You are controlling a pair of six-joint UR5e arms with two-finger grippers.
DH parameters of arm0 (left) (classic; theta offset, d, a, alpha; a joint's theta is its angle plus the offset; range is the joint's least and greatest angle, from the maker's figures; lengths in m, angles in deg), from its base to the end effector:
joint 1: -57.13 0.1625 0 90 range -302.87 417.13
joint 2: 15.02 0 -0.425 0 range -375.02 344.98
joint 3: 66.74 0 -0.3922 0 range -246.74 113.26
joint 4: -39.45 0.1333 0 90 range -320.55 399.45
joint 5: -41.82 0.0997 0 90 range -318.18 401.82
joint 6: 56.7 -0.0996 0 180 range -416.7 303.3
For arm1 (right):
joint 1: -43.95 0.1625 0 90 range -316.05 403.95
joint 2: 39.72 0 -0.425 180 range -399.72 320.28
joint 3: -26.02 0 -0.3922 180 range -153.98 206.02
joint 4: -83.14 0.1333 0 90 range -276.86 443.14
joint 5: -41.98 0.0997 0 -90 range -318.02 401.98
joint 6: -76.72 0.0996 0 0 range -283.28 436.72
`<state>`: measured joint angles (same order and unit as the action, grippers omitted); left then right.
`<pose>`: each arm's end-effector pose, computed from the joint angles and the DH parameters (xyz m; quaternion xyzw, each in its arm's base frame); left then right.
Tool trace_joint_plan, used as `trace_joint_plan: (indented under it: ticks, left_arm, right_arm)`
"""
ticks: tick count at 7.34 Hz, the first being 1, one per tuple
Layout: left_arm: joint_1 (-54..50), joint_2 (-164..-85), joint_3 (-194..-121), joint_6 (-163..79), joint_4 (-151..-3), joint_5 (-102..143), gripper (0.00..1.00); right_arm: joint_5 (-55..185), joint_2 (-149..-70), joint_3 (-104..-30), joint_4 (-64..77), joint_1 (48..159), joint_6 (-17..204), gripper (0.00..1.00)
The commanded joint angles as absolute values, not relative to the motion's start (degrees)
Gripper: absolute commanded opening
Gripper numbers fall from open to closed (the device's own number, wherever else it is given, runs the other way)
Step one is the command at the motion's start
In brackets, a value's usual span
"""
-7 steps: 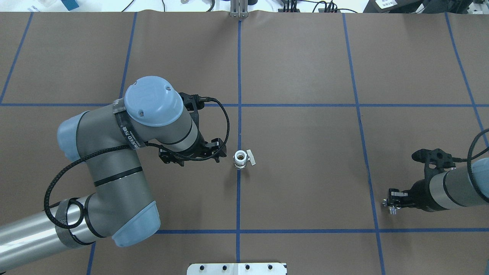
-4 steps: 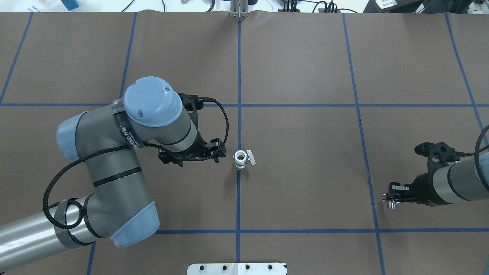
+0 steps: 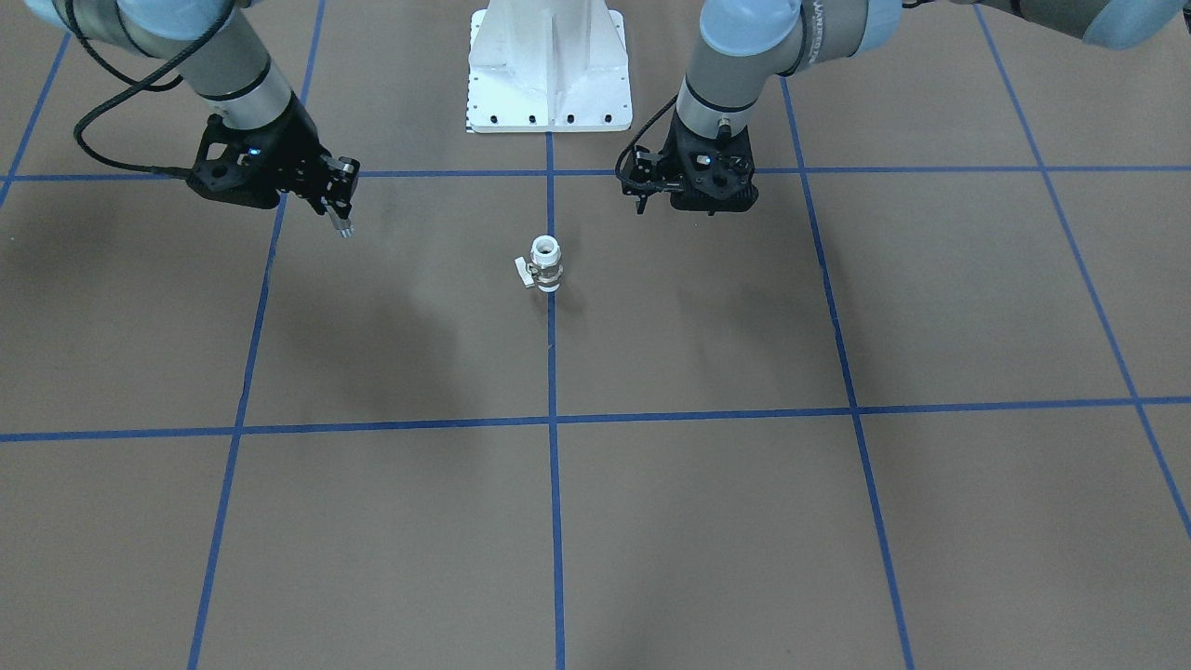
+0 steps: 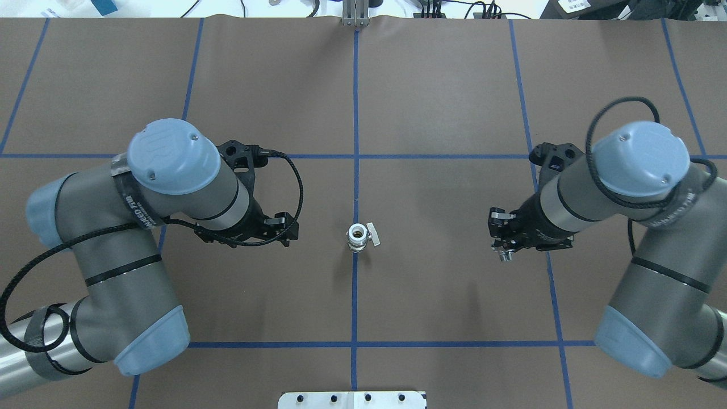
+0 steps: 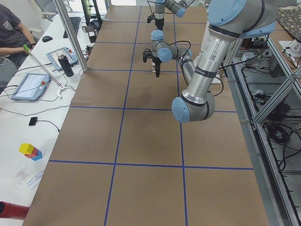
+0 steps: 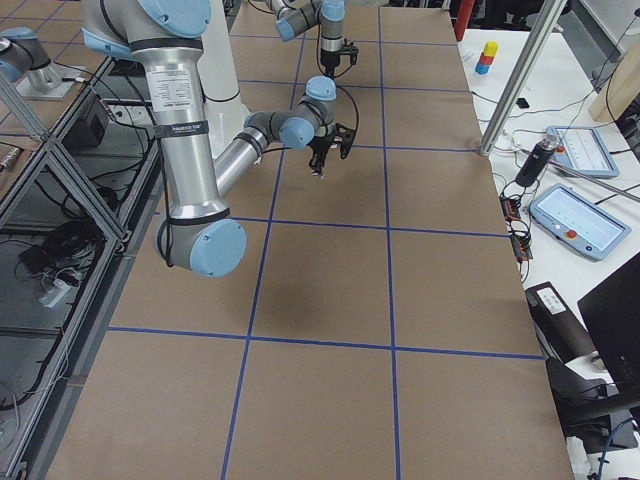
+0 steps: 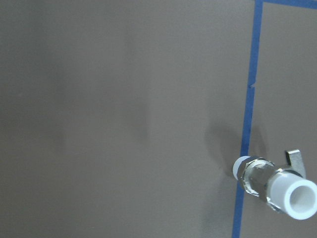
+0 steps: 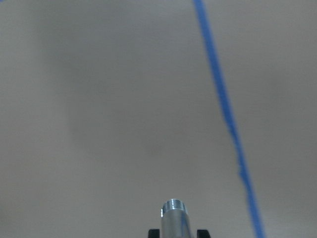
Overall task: Assemble PPR valve and pipe with both arms
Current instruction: 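Carry the pipe over the valve with the right gripper while left arm withdraws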
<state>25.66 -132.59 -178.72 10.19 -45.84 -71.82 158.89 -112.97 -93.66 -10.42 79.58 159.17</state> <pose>0.4512 -0.3857 0.2352 0.0029 0.4186 0.0120 0.9081 -0.3764 -0.3783 0.2826 -0.0706 -0.4102 0.1371 0.8989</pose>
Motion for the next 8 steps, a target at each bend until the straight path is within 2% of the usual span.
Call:
trace_joint_plan:
  ticks: [1, 4, 8]
  left_arm:
    - [23.3, -124.58, -180.99, 2.39, -49.64, -71.92, 0.99]
    - [18.38, -108.84, -180.83, -5.79, -66.59, -72.7, 0.99]
    - [18.19, -108.53, -180.74, -5.72, -67.16, -72.62, 0.99]
  right_arm:
    - [158.96, -100.23, -88.62, -17.41, 79.19, 168.86, 0.0]
    - [160.02, -88.1, -78.25, -16.88, 79.02, 188.2, 0.0]
    - [159.84, -84.9, -72.78, -11.62, 75.94, 195.81, 0.0]
